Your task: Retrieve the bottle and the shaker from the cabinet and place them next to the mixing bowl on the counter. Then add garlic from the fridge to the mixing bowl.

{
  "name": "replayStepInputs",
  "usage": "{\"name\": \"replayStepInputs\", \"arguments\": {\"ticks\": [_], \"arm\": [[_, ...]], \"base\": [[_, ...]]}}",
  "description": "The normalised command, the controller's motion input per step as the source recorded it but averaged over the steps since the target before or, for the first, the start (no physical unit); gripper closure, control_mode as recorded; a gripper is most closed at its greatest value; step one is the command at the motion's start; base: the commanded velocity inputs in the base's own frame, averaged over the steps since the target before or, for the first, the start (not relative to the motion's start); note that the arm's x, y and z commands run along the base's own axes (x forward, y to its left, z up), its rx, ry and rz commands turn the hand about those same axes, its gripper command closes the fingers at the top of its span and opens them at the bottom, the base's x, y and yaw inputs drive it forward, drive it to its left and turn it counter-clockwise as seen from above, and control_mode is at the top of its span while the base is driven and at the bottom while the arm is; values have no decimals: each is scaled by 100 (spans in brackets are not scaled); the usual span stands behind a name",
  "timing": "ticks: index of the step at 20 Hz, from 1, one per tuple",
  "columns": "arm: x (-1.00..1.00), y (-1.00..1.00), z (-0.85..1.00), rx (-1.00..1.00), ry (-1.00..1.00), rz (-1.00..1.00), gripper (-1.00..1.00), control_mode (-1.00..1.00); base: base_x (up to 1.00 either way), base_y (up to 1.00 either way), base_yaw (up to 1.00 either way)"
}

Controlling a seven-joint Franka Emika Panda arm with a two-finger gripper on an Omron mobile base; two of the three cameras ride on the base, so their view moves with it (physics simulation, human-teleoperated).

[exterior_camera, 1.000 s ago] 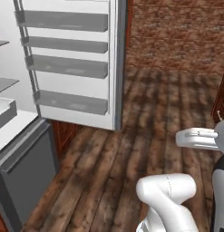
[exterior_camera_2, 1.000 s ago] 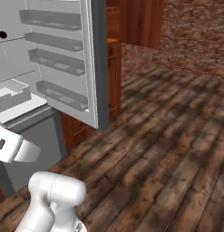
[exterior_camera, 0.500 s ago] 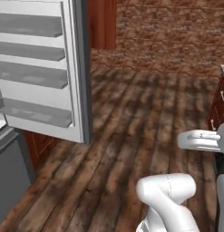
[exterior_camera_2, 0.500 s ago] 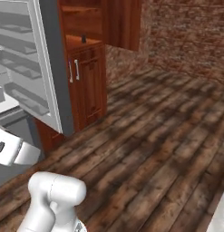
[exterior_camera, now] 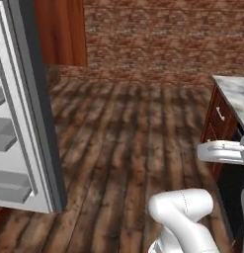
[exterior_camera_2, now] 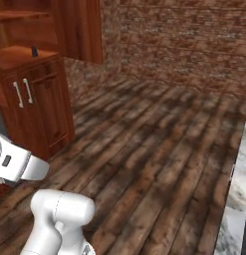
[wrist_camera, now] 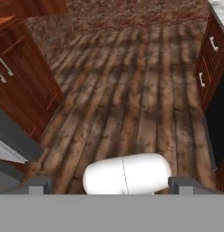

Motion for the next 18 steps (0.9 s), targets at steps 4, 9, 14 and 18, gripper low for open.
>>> {"name": "replayStepInputs", "arguments": {"ticks": [4,9,14,18], "arm": [[0,0,0,0,0,0,-100,100],[0,0,0,0,0,0,-100,100],[0,0,0,0,0,0,-100,100],[0,0,0,0,0,0,-100,100]], "base": [[100,0,-38],[98,-19,-7],[89,-33,26],[76,-3,51]]}}
